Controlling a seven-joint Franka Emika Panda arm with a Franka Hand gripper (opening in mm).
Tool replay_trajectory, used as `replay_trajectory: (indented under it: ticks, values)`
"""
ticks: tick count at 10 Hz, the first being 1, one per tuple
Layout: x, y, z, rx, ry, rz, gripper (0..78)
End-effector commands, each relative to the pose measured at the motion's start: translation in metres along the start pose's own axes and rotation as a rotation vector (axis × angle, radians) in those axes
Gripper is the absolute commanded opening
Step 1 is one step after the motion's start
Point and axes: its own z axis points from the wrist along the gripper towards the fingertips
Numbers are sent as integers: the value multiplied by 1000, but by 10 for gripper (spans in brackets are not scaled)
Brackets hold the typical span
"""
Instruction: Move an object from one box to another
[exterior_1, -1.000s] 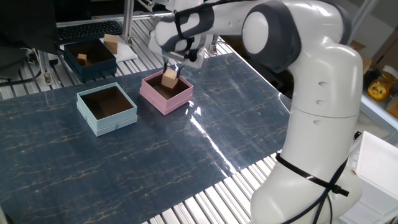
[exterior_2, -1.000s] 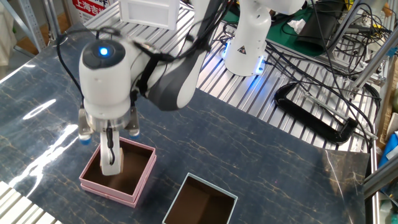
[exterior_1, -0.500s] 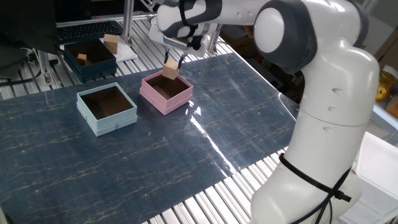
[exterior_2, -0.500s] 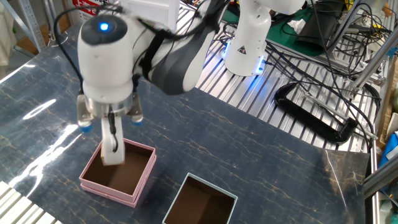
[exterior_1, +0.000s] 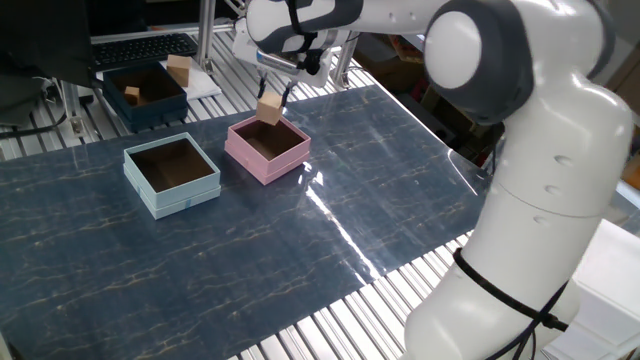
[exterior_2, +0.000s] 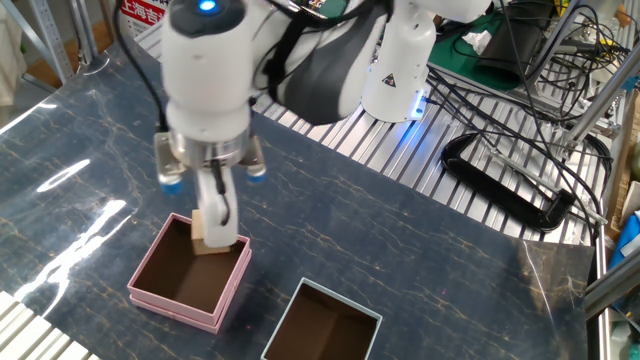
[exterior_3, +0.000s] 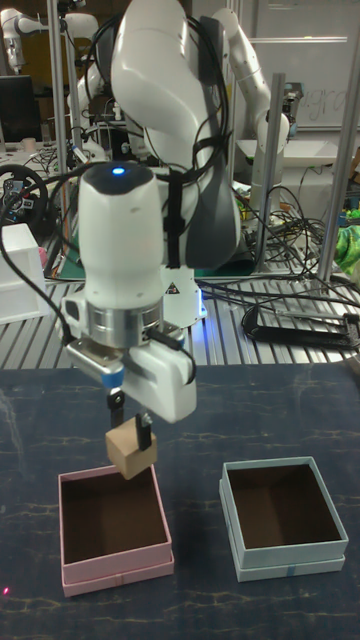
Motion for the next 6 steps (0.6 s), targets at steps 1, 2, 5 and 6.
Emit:
replay_trajectory:
  ticks: [1, 2, 5, 6]
  values:
    - [22, 6, -14, -12, 8, 0, 18]
    - [25, 6, -15, -11, 7, 1, 18]
    - [29, 7, -17, -10, 7, -8, 18]
    - [29, 7, -17, -10, 8, -17, 18]
